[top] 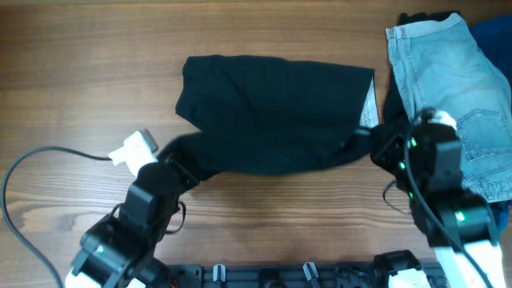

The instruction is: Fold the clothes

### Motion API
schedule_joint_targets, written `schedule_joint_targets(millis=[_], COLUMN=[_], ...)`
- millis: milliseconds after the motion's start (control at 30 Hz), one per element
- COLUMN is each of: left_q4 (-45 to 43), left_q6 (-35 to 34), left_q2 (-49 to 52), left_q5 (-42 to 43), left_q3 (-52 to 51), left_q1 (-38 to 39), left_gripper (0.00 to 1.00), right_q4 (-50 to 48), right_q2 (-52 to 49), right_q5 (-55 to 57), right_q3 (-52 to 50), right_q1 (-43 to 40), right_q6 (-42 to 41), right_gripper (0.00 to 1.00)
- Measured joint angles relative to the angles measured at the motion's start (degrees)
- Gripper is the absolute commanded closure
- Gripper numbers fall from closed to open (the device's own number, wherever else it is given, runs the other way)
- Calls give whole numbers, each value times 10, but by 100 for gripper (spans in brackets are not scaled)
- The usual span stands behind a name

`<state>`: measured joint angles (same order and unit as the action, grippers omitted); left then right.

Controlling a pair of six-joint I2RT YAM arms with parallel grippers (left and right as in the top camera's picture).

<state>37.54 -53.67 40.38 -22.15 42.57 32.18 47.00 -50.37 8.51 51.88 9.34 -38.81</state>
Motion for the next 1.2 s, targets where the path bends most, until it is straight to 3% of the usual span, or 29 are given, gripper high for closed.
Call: schedule_joint_targets(millis=[200, 500, 767, 967, 1200], left_q4=[-190, -528, -686, -809, -813], left_q6=[41, 152, 165, 166, 166], left_q2=[172, 444, 524, 592, 683], left_q5=[-113, -145, -125, -108, -98], left_q3=[5, 6, 5, 9, 73], left_q1=[0, -45, -95, -110, -114], left_gripper=[96, 96, 96, 96, 96], right_q4=[-78, -196, -357, -422, -480], right_q2=[-159, -276, -361, -419, -474], right_q5=[5, 24, -6, -14, -14], right_q3=[0, 0, 0, 0, 0], right_q1=[0, -7, -52, -52, -56], right_q6=[-8, -5, 9, 17, 17], right_gripper=[96, 96, 96, 96, 96])
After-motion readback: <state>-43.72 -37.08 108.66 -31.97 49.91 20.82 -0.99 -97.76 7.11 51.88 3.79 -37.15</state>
